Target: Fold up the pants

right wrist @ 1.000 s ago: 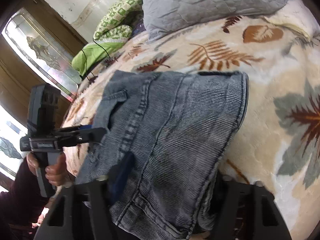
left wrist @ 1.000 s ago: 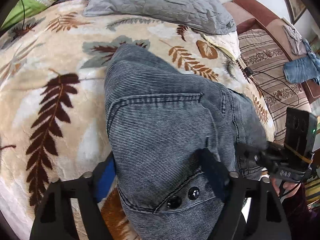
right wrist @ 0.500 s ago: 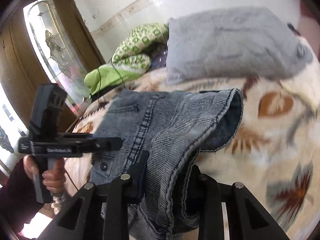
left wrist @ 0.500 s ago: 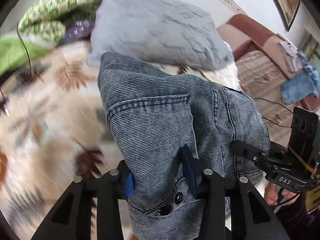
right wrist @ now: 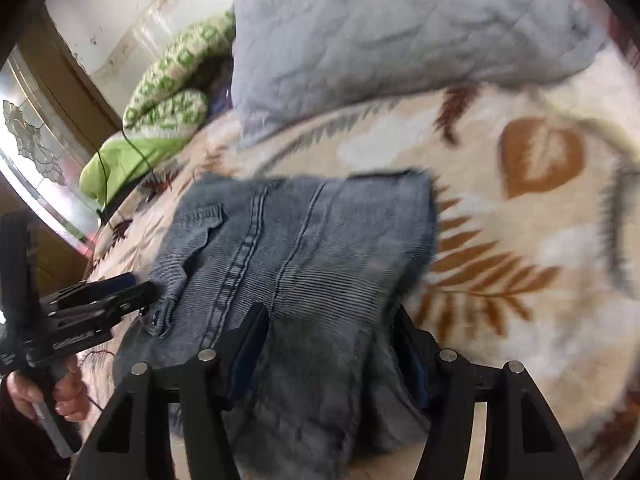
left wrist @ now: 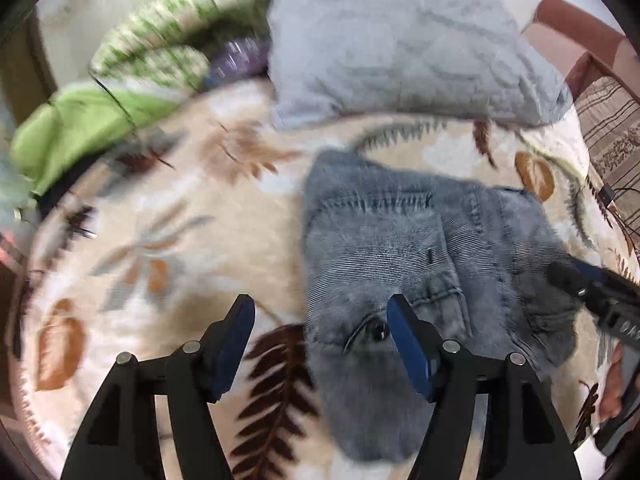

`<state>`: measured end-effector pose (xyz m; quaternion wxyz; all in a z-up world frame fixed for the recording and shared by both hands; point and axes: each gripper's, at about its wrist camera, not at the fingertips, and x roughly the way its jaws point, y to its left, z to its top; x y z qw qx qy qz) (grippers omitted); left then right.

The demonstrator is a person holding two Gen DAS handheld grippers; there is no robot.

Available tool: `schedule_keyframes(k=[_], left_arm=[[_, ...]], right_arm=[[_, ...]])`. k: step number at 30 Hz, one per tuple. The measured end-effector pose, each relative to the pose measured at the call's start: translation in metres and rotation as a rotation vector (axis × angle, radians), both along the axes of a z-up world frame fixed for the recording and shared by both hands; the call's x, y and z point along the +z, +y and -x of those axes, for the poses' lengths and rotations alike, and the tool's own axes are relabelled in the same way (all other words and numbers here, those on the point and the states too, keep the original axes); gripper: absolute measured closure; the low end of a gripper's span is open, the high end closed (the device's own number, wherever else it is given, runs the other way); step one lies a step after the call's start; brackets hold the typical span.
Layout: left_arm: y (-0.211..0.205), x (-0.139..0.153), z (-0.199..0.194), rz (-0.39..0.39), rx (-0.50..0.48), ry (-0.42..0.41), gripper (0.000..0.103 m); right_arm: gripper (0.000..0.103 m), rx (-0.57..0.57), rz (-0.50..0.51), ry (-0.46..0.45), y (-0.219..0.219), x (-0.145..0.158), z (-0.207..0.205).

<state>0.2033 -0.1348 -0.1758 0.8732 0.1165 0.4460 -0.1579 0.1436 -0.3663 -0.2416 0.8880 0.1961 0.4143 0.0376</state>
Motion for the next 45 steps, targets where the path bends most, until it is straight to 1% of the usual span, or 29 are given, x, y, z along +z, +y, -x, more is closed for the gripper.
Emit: schedule_keyframes(k=[2, 4, 6, 11, 15, 17, 19, 22, 24, 28, 37, 45], left_arm=[[0.007, 0.017, 0.019, -0.001, 0.012, -0.04, 0.029], [0.019, 0.038, 0.044, -0.004, 0.037, -0.098, 0.025], [0.034, 0.056, 0.069, -0.002, 0.06, -0.147, 0.024], [0.061, 0.093, 0.118, -0.03, 0.13, -0.218, 0.022], [0.08, 0.119, 0.153, -0.04, 0.183, -0.29, 0.022], [0.089, 0.13, 0.168, -0.028, 0.198, -0.317, 0.017], [0.098, 0.14, 0.181, -0.017, 0.212, -0.346, 0.007], [0.106, 0.153, 0.198, -0.007, 0.233, -0.403, 0.006], [0.111, 0.158, 0.206, 0.001, 0.243, -0.423, 0.004], [0.118, 0.163, 0.215, 0.026, 0.258, -0.428, 0.003], [0.123, 0.168, 0.225, 0.011, 0.291, -0.464, 0.003], [0.124, 0.169, 0.226, 0.018, 0.301, -0.464, 0.003]], right_arm=[[0.039, -0.007, 0.013, -0.058, 0.003, 0.023, 0.021], [0.038, -0.007, 0.034, -0.11, 0.007, 0.048, 0.051], [0.037, -0.004, 0.053, -0.157, 0.016, 0.072, 0.077], [0.035, 0.009, 0.104, -0.244, 0.044, 0.119, 0.134], [0.034, 0.008, 0.108, -0.289, 0.062, 0.144, 0.167], [0.033, 0.012, 0.127, -0.314, 0.073, 0.155, 0.181], [0.032, 0.016, 0.15, -0.334, 0.084, 0.164, 0.195], [0.032, 0.023, 0.184, -0.355, 0.097, 0.173, 0.207], [0.032, 0.025, 0.193, -0.363, 0.104, 0.177, 0.213], [0.032, 0.019, 0.206, -0.376, 0.112, 0.18, 0.221], [0.032, 0.0, 0.22, -0.377, 0.113, 0.176, 0.227], [0.032, -0.018, 0.23, -0.373, 0.108, 0.172, 0.229]])
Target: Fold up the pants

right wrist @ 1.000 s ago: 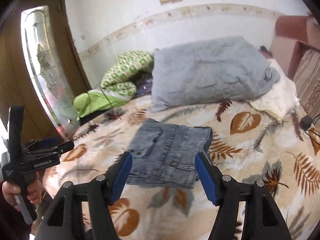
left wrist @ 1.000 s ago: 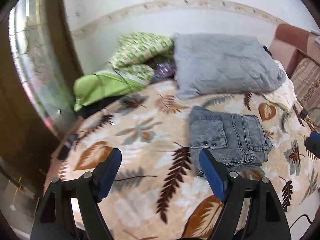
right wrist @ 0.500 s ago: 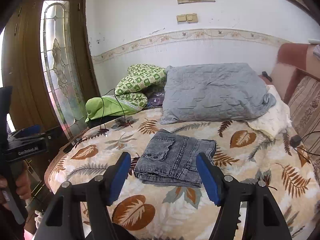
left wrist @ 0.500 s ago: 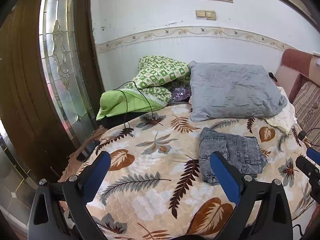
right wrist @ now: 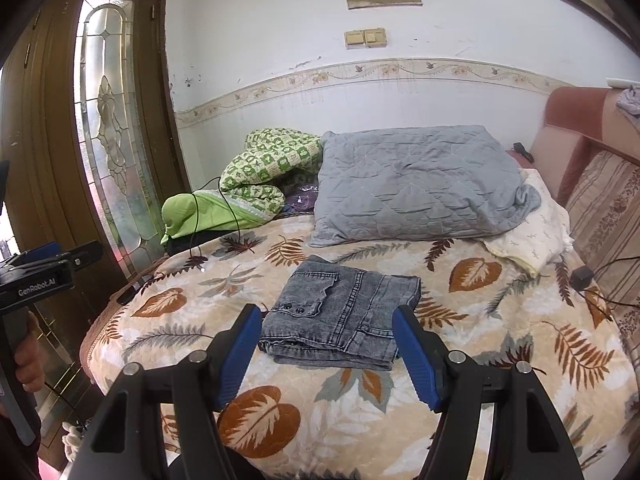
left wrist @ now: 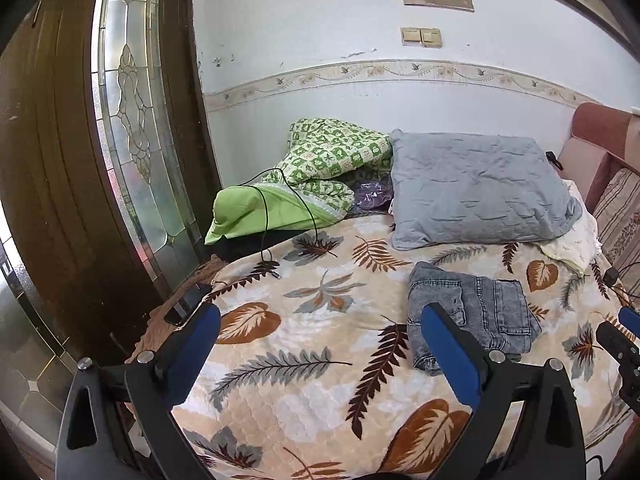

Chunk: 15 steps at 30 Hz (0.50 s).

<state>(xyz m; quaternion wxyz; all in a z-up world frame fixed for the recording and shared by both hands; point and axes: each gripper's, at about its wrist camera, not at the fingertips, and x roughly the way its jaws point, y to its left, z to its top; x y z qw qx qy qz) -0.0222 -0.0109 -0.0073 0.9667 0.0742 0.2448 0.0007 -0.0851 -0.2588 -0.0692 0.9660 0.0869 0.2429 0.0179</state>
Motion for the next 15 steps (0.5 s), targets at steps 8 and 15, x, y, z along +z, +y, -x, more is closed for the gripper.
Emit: schedule_keyframes(k=[8, 15], left_arm=[[0.004, 0.0024, 0.0007, 0.005, 0.015, -0.01, 0.003], [0.0077, 0.0042, 0.001, -0.001, 0.029, -0.022, 0.003]], right_arm=[[0.032, -0.024, 0.003, -0.014, -0.0023, 0.0017, 0.0021], [0.032, -0.033, 0.002, -0.031, -0.0029, 0.0035, 0.0043]])
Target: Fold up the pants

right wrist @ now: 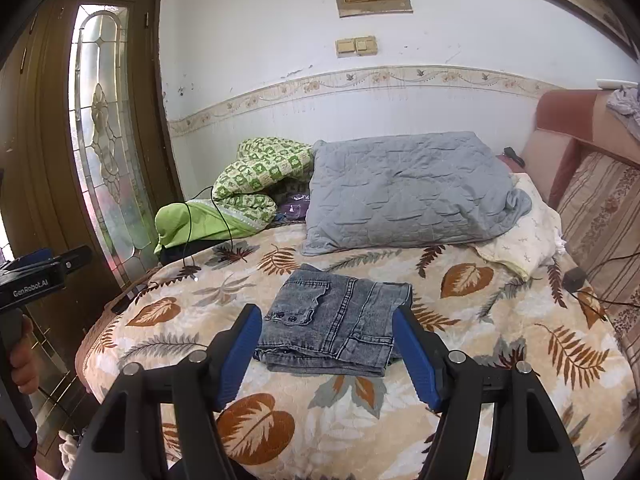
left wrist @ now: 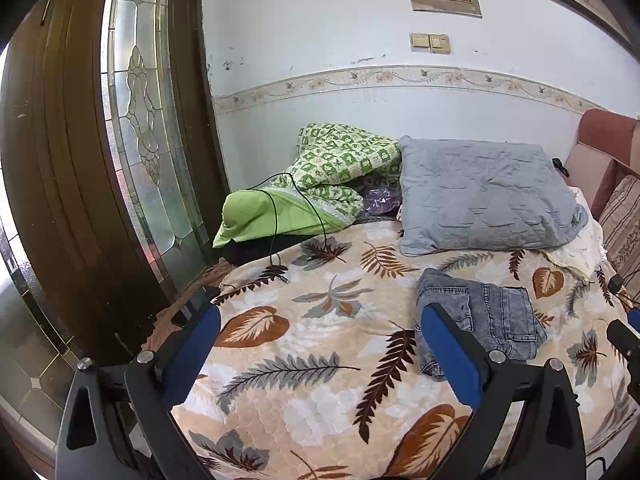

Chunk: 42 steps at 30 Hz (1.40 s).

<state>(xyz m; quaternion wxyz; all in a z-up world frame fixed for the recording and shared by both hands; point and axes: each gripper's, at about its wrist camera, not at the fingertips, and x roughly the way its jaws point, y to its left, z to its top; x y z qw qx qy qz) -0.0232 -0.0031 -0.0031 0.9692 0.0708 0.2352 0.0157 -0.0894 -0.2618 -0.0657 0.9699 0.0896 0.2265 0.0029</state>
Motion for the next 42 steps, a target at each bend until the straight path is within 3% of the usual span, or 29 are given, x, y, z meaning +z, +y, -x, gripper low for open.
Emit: schedule_keyframes(k=[17, 42], left_arm=[[0.019, -0.003, -0.006, 0.004, 0.066, -0.006, 0.003], [0.025, -0.004, -0.007, 0.016, 0.058, -0.006, 0.003]], right_arm=[[0.032, -0.014, 0.007, 0.001, 0.0, -0.002, -0.005], [0.032, -0.008, 0.026, 0.021, 0.003, -0.007, -0.01]])
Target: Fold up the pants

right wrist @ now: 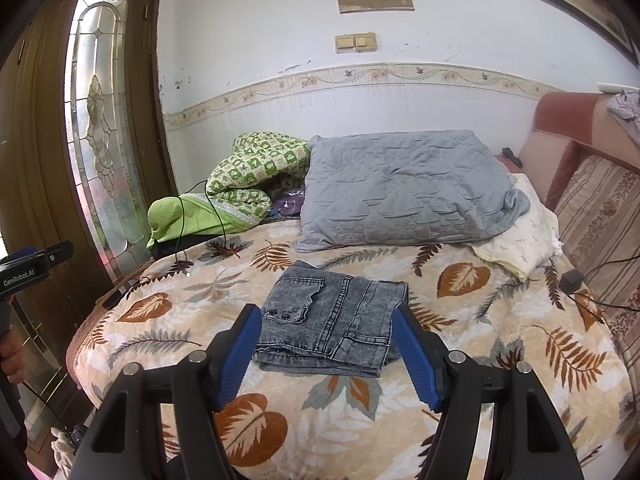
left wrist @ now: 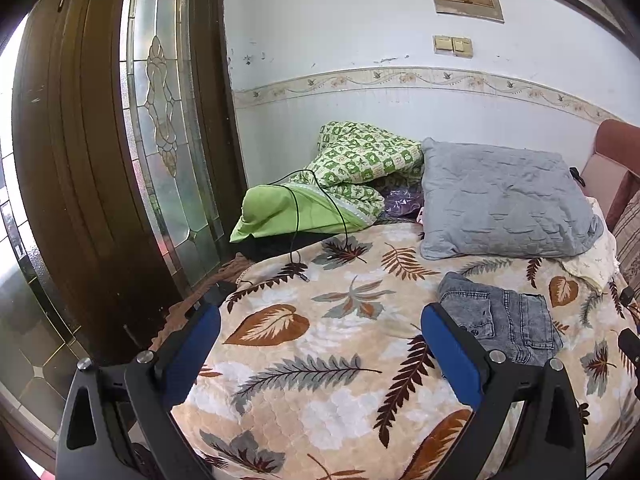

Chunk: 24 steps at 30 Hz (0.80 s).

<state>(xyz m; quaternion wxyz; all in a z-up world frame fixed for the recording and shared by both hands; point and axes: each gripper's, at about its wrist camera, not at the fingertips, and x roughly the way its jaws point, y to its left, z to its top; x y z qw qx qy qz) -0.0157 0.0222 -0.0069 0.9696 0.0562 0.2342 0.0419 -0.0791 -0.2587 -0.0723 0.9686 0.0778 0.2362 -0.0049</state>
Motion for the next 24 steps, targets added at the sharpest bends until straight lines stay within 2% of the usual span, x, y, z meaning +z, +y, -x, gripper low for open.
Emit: schedule_keyframes(k=[24], left_arm=[[0.011, 0.003, 0.005, 0.018, -0.001, -0.019, 0.003]], right_arm=[[0.032, 0.03, 0.031, 0.013, 0.011, -0.002, -0.004]])
